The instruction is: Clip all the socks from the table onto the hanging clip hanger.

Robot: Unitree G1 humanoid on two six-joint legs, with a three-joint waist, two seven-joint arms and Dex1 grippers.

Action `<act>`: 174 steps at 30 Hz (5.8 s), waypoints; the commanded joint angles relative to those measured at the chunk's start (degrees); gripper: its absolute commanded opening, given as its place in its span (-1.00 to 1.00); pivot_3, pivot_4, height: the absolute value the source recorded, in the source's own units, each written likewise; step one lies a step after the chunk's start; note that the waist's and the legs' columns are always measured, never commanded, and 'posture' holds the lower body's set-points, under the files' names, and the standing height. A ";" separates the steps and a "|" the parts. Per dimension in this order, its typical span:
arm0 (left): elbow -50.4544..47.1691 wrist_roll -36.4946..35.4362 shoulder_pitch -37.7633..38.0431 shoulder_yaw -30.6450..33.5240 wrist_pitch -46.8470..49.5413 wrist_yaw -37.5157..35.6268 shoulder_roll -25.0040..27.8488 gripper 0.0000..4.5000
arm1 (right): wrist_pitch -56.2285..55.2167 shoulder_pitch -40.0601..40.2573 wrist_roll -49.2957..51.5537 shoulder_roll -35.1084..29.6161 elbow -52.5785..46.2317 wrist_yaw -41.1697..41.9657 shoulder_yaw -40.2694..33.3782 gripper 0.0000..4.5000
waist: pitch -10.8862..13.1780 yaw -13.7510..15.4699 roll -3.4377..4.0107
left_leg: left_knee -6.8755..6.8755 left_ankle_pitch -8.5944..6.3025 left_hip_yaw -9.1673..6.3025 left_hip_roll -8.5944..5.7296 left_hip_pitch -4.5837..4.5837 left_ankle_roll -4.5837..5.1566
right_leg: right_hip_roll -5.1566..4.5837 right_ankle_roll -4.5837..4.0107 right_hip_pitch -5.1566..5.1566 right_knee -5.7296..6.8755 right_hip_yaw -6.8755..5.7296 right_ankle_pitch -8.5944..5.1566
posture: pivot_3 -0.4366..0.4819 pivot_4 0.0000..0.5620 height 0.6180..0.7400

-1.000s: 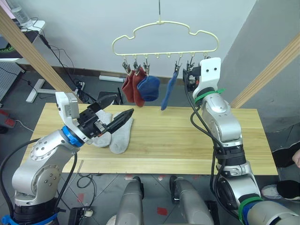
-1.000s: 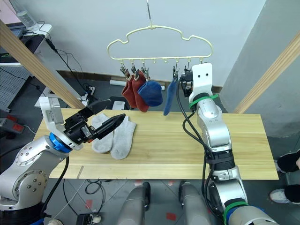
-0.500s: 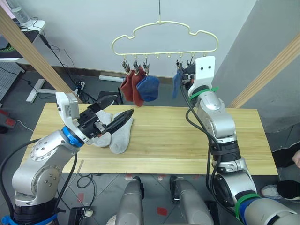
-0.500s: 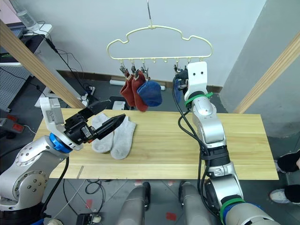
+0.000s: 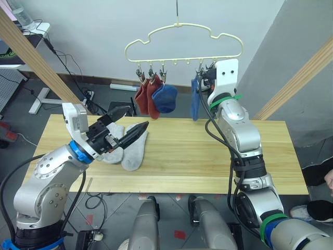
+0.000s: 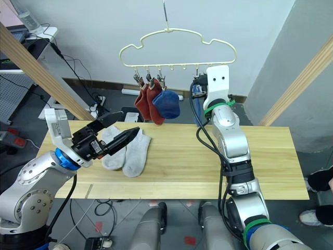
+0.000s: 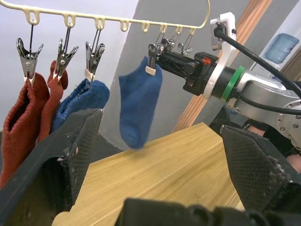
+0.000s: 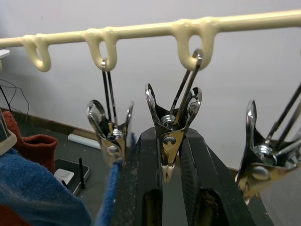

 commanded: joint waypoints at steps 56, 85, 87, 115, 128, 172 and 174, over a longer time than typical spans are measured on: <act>-3.21 -0.76 1.68 0.21 -0.39 1.14 0.22 1.00 | -1.51 -4.42 2.60 3.39 0.44 1.05 -0.86 -0.09 | 0.01 -0.01 0.02 | -0.03 0.00 0.00 0.02 0.00 0.00 | 0.00 -0.01 -0.02 -0.02 0.00 -0.01 | 0.21 0.23 1.00; -3.19 -0.61 2.10 0.10 -0.78 0.89 0.05 1.00 | 0.26 -4.42 5.94 5.65 0.84 3.13 -1.13 -0.09 | 0.01 -0.01 0.02 | -0.05 0.00 -0.01 0.02 0.00 0.00 | 0.00 -0.01 -0.02 -0.05 -0.02 -0.01 | 0.22 0.21 1.00; -3.17 -0.62 2.14 0.12 -0.77 0.89 0.09 1.00 | 0.28 -4.32 5.90 5.50 0.87 3.11 -1.05 -0.17 | 0.01 -0.01 0.02 | -0.05 0.00 0.00 0.03 0.00 0.00 | 0.00 -0.01 -0.02 -0.05 -0.01 -0.01 | 0.22 0.21 1.00; 16.94 20.55 2.58 -6.82 -1.73 9.24 1.54 1.00 | 20.74 -3.31 19.38 -8.14 -8.96 17.48 -5.33 -0.98 | 0.07 -0.13 0.12 | -0.08 -0.01 0.02 0.04 0.00 0.01 | -0.01 -0.02 -0.03 -0.08 0.03 -0.02 | 0.06 0.27 1.00; 45.40 33.90 -15.52 -15.54 -15.15 7.04 -7.89 1.00 | 31.49 -5.32 27.55 -9.57 -11.42 17.61 -7.61 -0.98 | 0.09 -0.34 0.14 | -0.07 -0.02 0.07 0.01 -0.23 0.02 | -0.04 0.01 -0.10 -0.29 -0.03 0.00 | -0.06 0.30 1.00; 22.83 34.36 -12.21 -20.99 -24.60 -8.68 -10.43 -0.99 | 49.65 -10.36 37.61 -10.85 -5.45 14.60 -18.04 -0.98 | 0.11 -1.65 0.16 | -0.03 -0.03 0.03 0.07 -0.24 0.05 | -0.11 0.03 -0.02 -0.34 0.01 0.02 | -0.16 0.38 1.00; 20.89 34.67 -12.60 -21.59 -29.31 -9.03 -11.37 -0.99 | 55.75 -11.67 40.35 -9.58 -4.29 13.66 -21.80 -0.98 | 0.12 -1.57 0.17 | -0.07 -0.03 0.02 0.09 -0.25 0.05 | -0.14 0.02 -0.01 -0.39 0.00 0.02 | -0.16 0.38 1.00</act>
